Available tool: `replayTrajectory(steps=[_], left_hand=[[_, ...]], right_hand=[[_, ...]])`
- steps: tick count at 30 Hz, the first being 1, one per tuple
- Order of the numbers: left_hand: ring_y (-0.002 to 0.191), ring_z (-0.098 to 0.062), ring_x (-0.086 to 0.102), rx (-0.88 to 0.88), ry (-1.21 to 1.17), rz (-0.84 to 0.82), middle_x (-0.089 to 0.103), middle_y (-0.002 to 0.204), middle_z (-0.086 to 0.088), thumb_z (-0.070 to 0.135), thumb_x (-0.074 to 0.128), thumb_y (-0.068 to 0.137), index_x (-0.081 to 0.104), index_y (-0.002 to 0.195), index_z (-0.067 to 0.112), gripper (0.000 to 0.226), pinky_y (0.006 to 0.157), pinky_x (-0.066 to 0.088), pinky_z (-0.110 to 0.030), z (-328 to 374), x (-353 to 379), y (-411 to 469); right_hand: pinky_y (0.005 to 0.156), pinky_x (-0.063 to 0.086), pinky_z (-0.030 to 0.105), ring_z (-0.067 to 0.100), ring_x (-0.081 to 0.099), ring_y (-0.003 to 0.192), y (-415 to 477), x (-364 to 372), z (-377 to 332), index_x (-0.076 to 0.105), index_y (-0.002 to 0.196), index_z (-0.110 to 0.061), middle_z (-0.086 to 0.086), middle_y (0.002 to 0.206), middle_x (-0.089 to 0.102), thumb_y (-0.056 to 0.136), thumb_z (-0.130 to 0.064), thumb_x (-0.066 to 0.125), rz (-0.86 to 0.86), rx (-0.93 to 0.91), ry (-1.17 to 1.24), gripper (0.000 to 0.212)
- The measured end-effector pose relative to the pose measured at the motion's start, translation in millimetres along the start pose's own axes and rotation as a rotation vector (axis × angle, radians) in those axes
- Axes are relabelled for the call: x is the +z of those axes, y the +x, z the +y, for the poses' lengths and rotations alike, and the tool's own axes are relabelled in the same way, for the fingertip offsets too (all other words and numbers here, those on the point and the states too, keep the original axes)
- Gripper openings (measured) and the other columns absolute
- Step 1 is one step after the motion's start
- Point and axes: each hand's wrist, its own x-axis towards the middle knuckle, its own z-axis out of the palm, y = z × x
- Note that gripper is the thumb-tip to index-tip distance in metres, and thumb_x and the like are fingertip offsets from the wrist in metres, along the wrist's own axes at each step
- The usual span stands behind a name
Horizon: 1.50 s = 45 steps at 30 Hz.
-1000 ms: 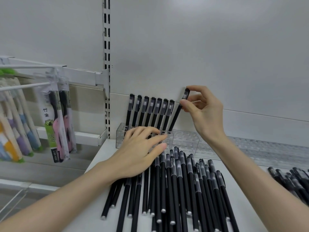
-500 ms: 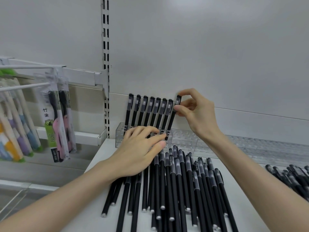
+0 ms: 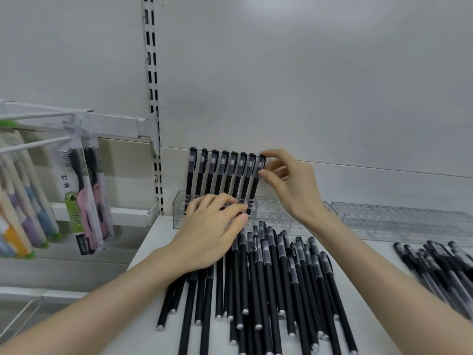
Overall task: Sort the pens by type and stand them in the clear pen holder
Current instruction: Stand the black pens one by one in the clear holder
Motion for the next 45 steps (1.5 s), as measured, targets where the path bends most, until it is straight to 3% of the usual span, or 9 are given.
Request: replayTrajectory(steps=[5, 10, 16, 20, 24, 29, 34, 38, 45], left_hand=[[0.117, -0.003, 0.039, -0.002, -0.010, 0.070, 0.053, 0.120, 0.016, 0.049, 0.023, 0.093, 0.062, 0.117, 0.029, 0.051, 0.101, 0.012, -0.025, 11.3, -7.5, 2.0], [0.102, -0.009, 0.047, -0.059, -0.050, 0.059, 0.054, 0.104, 0.010, 0.046, 0.044, 0.093, 0.064, 0.103, 0.025, 0.030, 0.088, 0.038, -0.027, 31.9, -15.6, -19.7], [0.111, -0.007, 0.043, -0.309, -0.072, 0.034, 0.045, 0.117, 0.012, 0.065, 0.047, 0.081, 0.048, 0.122, 0.028, 0.055, 0.094, 0.040, -0.027, 75.0, -11.6, -55.2], [0.111, -0.012, 0.046, -0.495, -0.107, 0.005, 0.047, 0.123, 0.004, 0.060, 0.056, 0.080, 0.044, 0.129, 0.022, 0.062, 0.094, 0.039, -0.028, 92.5, -8.6, -59.5], [0.083, -0.012, 0.047, -0.586, -0.174, 0.029, 0.050, 0.094, 0.006, 0.048, 0.066, 0.081, 0.049, 0.104, 0.023, 0.038, 0.073, 0.036, -0.027, 97.7, -13.1, -53.7], [0.063, -0.008, 0.050, -0.616, -0.157, -0.013, 0.057, 0.069, 0.004, 0.041, 0.071, 0.080, 0.064, 0.093, 0.008, 0.036, 0.066, 0.042, -0.027, 86.8, -19.0, -49.5], [0.037, 0.004, 0.043, -0.589, -0.198, -0.025, 0.043, 0.035, 0.012, 0.037, 0.073, 0.079, 0.067, 0.070, 0.007, 0.031, 0.041, 0.030, -0.014, 83.1, -25.3, -45.6], [0.044, -0.003, 0.048, -0.612, -0.315, -0.036, 0.057, 0.055, 0.002, 0.036, 0.072, 0.080, 0.070, 0.076, 0.003, 0.033, 0.044, 0.034, -0.014, 77.7, -24.4, -46.8], [0.040, -0.007, 0.044, -0.582, -0.418, -0.073, 0.053, 0.056, 0.001, 0.018, 0.053, 0.094, 0.056, 0.070, 0.011, 0.025, 0.042, 0.035, -0.016, 72.7, -24.4, -49.2]], right_hand=[[0.069, 0.045, 0.015, 0.001, 0.056, 0.075, -19.1, -10.8, -5.7, 0.065, 0.105, -0.016, -0.010, 0.088, 0.064, 0.092, -0.021, 0.060, 0.018, 0.030, -0.061, 0.014], [0.074, 0.049, 0.026, 0.011, 0.060, 0.082, -52.4, -31.4, -5.7, 0.067, 0.093, -0.013, -0.002, 0.092, 0.067, 0.094, -0.022, 0.056, -0.156, 0.030, -0.115, 0.015], [0.086, 0.047, 0.032, 0.014, 0.058, 0.095, -83.5, -46.3, 6.8, 0.066, 0.103, -0.017, 0.000, 0.103, 0.066, 0.094, -0.030, 0.054, -0.413, 0.004, -0.097, 0.019], [0.097, 0.039, 0.035, 0.020, 0.052, 0.115, -97.0, -45.7, 11.5, 0.056, 0.126, -0.019, 0.001, 0.124, 0.061, 0.096, -0.036, 0.050, -0.516, -0.029, -0.082, 0.034], [0.104, 0.035, 0.035, 0.021, 0.047, 0.123, -103.8, -43.0, 15.2, 0.052, 0.132, -0.018, 0.000, 0.134, 0.056, 0.098, -0.037, 0.045, -0.562, -0.061, -0.097, 0.040], [0.101, 0.037, 0.040, 0.023, 0.048, 0.117, -105.4, -39.6, 19.5, 0.053, 0.129, -0.020, -0.001, 0.129, 0.057, 0.098, -0.041, 0.043, -0.561, -0.055, -0.104, 0.039], [0.101, 0.037, 0.039, 0.022, 0.047, 0.117, -106.1, -40.2, 17.9, 0.054, 0.128, -0.019, 0.000, 0.128, 0.057, 0.098, -0.040, 0.043, -0.566, -0.033, -0.105, 0.038], [0.101, 0.038, 0.041, 0.022, 0.048, 0.117, -105.4, -39.8, 18.0, 0.054, 0.126, -0.021, -0.001, 0.127, 0.058, 0.097, -0.042, 0.043, -0.564, -0.013, -0.101, 0.038], [0.101, 0.034, 0.032, 0.019, 0.045, 0.118, -104.8, -47.2, 9.4, 0.054, 0.127, -0.020, -0.003, 0.128, 0.056, 0.097, -0.039, 0.046, -0.520, 0.002, -0.085, 0.036]])
